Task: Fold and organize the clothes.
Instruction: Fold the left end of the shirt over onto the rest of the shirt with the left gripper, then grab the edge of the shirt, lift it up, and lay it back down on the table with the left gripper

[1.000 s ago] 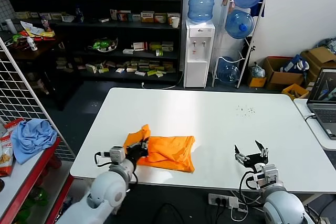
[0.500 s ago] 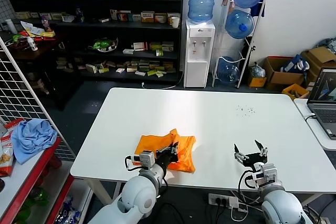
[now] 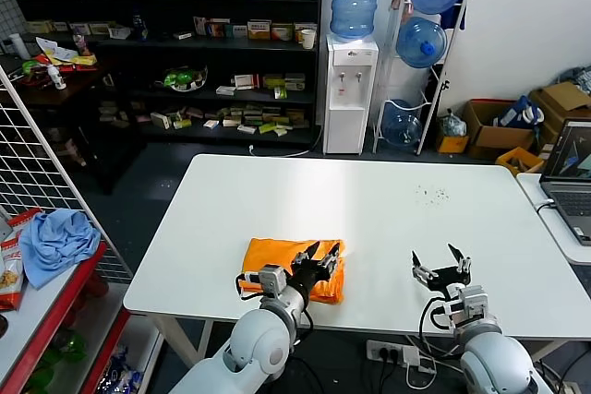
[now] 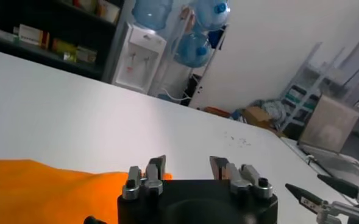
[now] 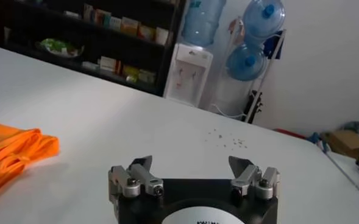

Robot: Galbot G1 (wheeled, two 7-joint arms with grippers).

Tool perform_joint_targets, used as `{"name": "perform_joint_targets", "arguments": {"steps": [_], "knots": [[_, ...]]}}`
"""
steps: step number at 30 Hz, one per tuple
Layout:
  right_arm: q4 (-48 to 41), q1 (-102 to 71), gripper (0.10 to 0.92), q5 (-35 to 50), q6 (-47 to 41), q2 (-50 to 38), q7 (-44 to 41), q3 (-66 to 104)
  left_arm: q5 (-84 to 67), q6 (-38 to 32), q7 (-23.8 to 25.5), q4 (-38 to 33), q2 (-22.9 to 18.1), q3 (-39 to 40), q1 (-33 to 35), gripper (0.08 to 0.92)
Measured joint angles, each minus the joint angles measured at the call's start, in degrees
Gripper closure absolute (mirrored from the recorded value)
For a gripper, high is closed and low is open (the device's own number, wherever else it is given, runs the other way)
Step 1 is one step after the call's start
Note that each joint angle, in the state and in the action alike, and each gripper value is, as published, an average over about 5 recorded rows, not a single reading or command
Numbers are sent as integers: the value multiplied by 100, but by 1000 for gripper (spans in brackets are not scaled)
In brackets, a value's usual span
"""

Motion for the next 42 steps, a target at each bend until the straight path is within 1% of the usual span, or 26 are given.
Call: {"name": "perform_joint_targets", "arguments": {"steps": [5, 8, 16, 21, 30, 42], "knots": [[-7, -9, 203, 21, -9, -25, -14, 0, 53, -87, 179, -91, 237, -174, 117, 239], [-26, -25, 203, 22, -12, -17, -44, -10, 38, -49, 291, -124, 487, -368, 214, 189], [-67, -76, 203, 7, -14, -8, -119, -46, -164, 317, 614, -12, 1178, -1008, 345, 177], [-67, -141, 203, 15, -9, -47, -163, -18, -341, 561, 856, 251, 1417, -1338, 321, 177], [-42, -210, 203, 30, -8, -87, -185, 26, -622, 868, 1248, 782, 1495, -1544, 169, 177], [-73, -156, 203, 81, -26, -130, -186, 26, -812, 1036, 1505, 1198, 1311, -1571, 17, 177]]}}
